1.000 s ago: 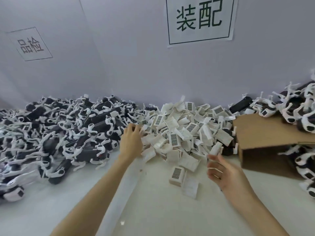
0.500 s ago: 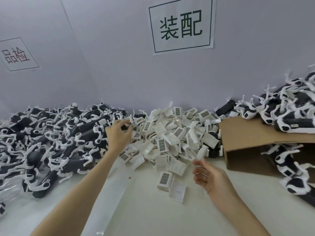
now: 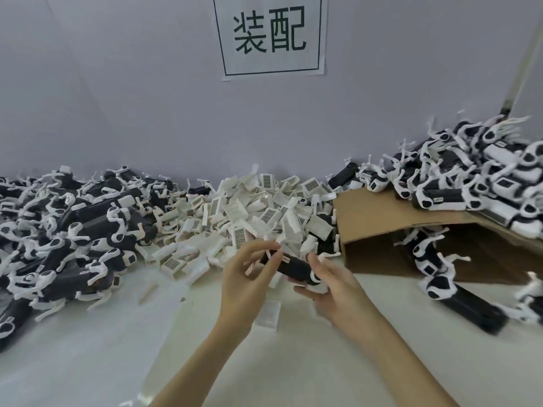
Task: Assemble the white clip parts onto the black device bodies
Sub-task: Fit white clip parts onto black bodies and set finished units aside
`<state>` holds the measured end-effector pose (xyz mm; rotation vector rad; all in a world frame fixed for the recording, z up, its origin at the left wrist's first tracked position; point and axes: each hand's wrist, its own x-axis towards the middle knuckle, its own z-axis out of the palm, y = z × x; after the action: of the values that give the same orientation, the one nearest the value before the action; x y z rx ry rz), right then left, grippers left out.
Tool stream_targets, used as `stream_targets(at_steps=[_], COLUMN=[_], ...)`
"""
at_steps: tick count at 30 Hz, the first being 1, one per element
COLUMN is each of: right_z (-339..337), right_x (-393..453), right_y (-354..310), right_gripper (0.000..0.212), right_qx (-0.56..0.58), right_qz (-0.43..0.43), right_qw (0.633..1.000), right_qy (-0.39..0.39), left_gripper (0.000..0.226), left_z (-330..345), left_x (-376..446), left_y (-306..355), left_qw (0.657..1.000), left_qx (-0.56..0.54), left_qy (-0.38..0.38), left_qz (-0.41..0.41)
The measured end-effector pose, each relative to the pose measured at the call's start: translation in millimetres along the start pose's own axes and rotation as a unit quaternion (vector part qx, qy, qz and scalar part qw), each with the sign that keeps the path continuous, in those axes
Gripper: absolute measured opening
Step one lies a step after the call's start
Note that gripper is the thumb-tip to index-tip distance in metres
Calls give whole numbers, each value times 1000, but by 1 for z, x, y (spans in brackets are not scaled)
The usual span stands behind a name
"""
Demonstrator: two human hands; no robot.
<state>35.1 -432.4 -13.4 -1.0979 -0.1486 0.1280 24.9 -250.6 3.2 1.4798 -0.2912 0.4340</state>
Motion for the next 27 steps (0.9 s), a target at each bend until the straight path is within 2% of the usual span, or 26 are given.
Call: stream_targets(at_steps=[2, 4, 7, 10, 12, 14, 18, 20, 23, 25, 27], right_z=[-3, -5, -1, 5, 11, 15, 16, 12, 4, -3, -9], right_x=[0, 2, 2, -2, -5, -5, -4, -5, -8, -10, -13], right_y=[-3, -4, -5, -6, -11, -18, -33, -35, -28, -21, -18], right_gripper=[49, 53, 58, 50, 54, 62, 59, 54, 46, 45, 49], right_qx=[-45, -46, -39, -63, -100, -164, -244, -242, -195, -167, -180], right_qz=[-11, -17, -22, -20, -24, -32, -19, -31, -46, -52, -63], right_qw=[998, 997, 999, 997, 993, 984, 969, 970, 980, 985, 982], right_qy=[34, 54, 31, 26, 55, 63, 23, 8, 2, 6, -4], left_gripper=[25, 47, 67, 61, 49, 47, 41, 44, 67, 65, 53], left_z=[3, -2, -11, -18, -18, -18, -25, -27, -23, -23, -26], left_x=[-4, -6, -5, -4, -5, -6, -3, -2, -2, -2, 0], left_y=[-3, -5, -7, -6, -4, -3, 0, 1, 1, 3, 6], left_qw=[1000, 999, 994, 985, 985, 986, 979, 979, 967, 952, 918], left_qx=[-2, -22, -52, -46, -28, -32, -93, -91, -131, -170, -259], left_qy=[-12, -11, -22, -38, -69, -77, -74, -96, -122, -133, -120], left_qz=[-15, -42, -98, -163, -155, -142, -168, -155, -181, -217, -274])
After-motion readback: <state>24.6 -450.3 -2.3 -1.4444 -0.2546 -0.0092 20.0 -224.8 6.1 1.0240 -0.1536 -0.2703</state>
